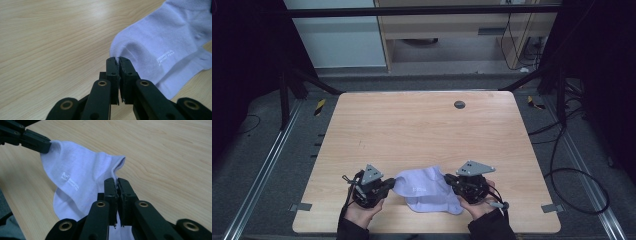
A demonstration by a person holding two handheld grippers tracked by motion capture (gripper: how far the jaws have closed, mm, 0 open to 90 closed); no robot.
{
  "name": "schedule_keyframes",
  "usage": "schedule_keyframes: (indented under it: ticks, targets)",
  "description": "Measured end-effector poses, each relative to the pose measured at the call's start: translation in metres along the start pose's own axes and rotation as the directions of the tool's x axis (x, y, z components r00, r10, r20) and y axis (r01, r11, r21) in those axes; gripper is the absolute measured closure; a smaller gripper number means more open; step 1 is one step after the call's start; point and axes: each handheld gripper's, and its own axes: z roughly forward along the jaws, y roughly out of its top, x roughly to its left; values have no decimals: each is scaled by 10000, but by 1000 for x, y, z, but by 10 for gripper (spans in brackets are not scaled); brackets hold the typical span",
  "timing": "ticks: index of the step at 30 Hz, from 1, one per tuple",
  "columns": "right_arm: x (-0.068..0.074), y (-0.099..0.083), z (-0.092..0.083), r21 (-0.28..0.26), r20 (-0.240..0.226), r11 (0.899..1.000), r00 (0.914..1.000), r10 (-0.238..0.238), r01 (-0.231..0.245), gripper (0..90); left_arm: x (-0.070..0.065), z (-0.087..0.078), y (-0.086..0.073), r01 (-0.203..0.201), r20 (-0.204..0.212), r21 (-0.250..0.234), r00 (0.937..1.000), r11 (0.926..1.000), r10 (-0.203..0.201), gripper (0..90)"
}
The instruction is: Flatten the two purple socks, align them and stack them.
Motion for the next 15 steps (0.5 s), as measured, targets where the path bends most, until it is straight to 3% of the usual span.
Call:
schedule_keyframes:
  ticks: [15]
  targets:
    - [-9,-28,-21,219,106,9997,9999,132,-134,868,-20,11,-1,-429,462,306,9981,9986,415,859]
